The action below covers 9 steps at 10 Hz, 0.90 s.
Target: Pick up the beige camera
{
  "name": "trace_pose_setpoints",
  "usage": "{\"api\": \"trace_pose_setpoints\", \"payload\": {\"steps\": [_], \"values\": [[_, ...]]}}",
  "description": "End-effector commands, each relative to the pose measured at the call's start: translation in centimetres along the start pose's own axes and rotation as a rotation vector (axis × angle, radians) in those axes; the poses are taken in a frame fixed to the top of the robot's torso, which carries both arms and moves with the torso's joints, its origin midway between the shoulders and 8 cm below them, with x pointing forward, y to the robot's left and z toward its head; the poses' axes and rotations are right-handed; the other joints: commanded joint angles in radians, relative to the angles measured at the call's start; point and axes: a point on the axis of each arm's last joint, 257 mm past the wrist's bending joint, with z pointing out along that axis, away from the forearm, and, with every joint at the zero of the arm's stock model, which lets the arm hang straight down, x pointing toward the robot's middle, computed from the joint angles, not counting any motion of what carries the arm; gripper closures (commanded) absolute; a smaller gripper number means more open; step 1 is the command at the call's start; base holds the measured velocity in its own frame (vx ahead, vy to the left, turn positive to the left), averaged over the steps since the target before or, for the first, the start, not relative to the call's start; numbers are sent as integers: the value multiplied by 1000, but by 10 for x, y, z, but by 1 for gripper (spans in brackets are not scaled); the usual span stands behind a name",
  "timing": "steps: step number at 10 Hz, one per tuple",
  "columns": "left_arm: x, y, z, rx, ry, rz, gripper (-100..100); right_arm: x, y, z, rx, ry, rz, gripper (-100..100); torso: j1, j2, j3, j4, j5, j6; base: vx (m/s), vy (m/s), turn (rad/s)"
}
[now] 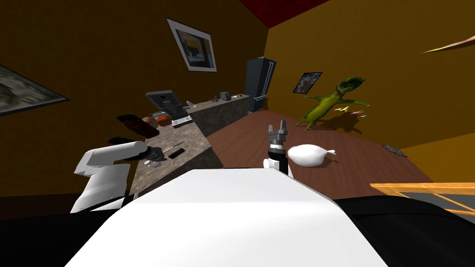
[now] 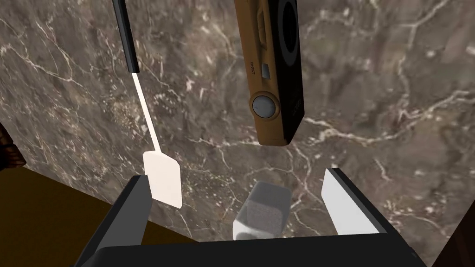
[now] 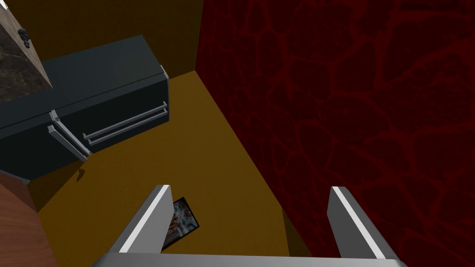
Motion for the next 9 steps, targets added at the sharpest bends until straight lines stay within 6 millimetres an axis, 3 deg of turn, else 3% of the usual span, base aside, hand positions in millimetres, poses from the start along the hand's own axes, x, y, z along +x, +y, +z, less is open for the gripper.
{"api": "trace_pose_setpoints", "payload": {"steps": [1, 9], "values": [[-4, 12, 3, -54, -7, -17, -100, 0, 0, 0, 0, 0, 0, 0, 0, 0, 0, 0, 0, 0, 79, 9, -20], [-27, 87, 1, -366, -38, -142, -100, 0, 0, 0, 0, 0, 0, 0, 0, -3, -2, -1, 0, 0, 103, 7, -25]]}}
